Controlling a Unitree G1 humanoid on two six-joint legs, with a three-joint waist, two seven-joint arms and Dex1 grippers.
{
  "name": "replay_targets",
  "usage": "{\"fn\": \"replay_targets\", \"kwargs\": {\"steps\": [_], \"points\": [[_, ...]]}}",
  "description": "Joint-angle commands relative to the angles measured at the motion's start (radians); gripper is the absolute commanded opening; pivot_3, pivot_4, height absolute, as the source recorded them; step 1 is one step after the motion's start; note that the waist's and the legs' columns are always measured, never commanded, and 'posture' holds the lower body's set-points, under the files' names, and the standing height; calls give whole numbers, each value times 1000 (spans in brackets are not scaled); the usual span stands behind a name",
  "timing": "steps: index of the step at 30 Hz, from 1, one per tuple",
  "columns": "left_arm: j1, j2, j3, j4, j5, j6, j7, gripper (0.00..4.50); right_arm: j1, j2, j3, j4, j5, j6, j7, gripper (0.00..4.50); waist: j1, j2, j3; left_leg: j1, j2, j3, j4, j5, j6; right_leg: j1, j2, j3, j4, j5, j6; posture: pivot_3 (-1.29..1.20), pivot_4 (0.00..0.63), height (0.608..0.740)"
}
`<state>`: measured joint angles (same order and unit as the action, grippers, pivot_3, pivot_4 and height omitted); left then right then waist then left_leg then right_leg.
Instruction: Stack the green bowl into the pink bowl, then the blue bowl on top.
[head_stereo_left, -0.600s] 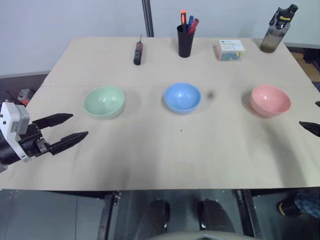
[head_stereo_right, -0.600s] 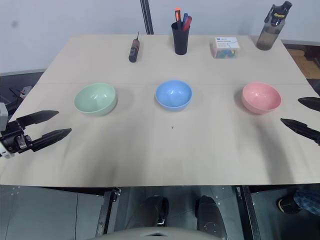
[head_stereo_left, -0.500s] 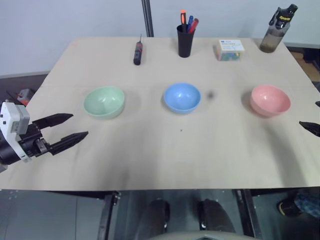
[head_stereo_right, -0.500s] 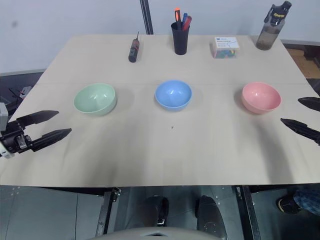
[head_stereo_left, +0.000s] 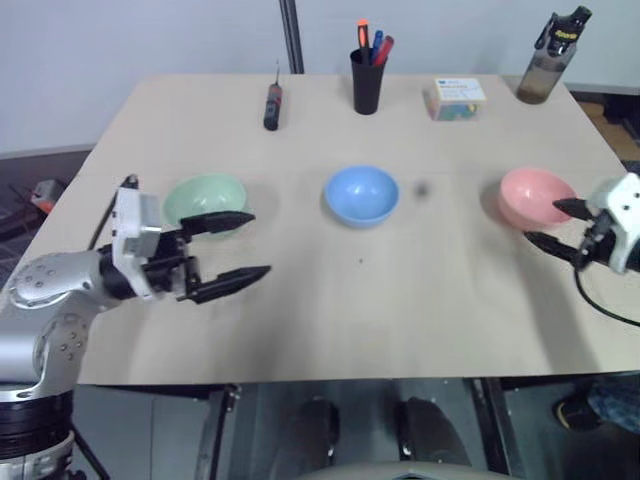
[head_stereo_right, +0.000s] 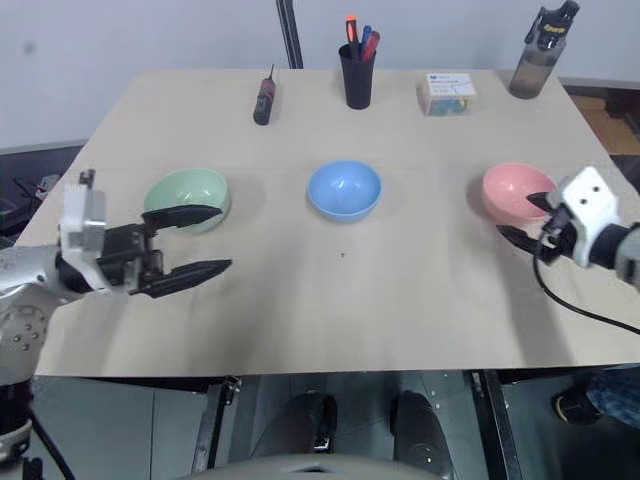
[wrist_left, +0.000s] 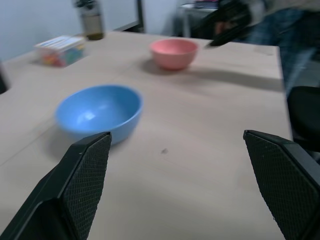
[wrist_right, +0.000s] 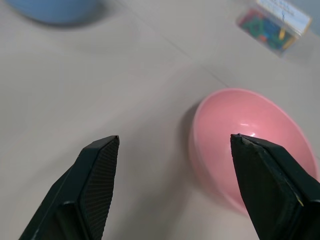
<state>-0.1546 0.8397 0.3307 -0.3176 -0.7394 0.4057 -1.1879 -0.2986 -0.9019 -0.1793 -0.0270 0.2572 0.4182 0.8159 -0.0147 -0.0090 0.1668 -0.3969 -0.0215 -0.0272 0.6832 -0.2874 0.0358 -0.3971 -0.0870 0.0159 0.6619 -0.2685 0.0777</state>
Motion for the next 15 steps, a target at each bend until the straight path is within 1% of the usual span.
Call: {"fn": "replay_targets", "kwargs": {"steps": [1,2,3,8,9,10,11,12,13,15], "points": [[-27,-32,-38,-57,-6,-7,42,4500,-145,57,115,213,-127,-106,-53,3723,0,0,0,0,0,0,0,0,0,0,0,0,0,0,0,0,150,740],[-22,-39,-41,-65,-9,-2,50,4500,-186,72,140,277,-152,-127,-56,3723,-2,0,0,0,0,0,0,0,0,0,0,0,0,0,0,0,150,740],[-17,-41,-41,-72,-10,0,54,4500,-215,82,155,321,-167,-146,-56,3498,-2,0,0,0,-1,1,0,0,0,0,1,1,0,0,0,0,150,740],[25,-36,-18,-111,-29,10,80,4500,-279,96,183,420,-201,-187,-34,1634,1,0,0,-5,-1,0,-1,0,0,-6,1,0,-1,0,0,0,150,740],[34,-35,-12,-117,-31,12,85,4500,-285,96,185,429,-206,-195,-31,1409,0,0,0,-6,-1,1,-1,0,0,-6,1,0,-1,0,0,0,150,740],[40,-34,-9,-122,-32,13,90,4500,-290,97,186,435,-210,-202,-30,884,0,0,0,-5,-1,1,-1,0,0,-6,1,1,-1,0,0,0,150,740],[45,-33,-6,-126,-34,14,96,4500,-295,97,186,437,-213,-204,-28,625,0,0,0,-5,-1,1,-1,0,0,-6,1,1,-1,0,0,0,150,740],[47,-33,-4,-128,-36,15,100,4500,-298,98,186,438,-215,-206,-26,182,0,0,0,-5,0,1,0,0,0,-5,1,1,-1,0,0,0,150,740],[49,-34,-2,-130,-37,16,104,4500,-300,97,186,433,-217,-206,-24,22,0,0,0,-5,0,1,0,0,0,-5,1,1,0,0,0,0,150,740],[56,-35,2,-138,-38,19,112,4500,-296,93,183,410,-216,-203,-18,22,0,0,0,-4,0,1,0,0,0,-5,1,1,1,0,0,0,150,740]]}}
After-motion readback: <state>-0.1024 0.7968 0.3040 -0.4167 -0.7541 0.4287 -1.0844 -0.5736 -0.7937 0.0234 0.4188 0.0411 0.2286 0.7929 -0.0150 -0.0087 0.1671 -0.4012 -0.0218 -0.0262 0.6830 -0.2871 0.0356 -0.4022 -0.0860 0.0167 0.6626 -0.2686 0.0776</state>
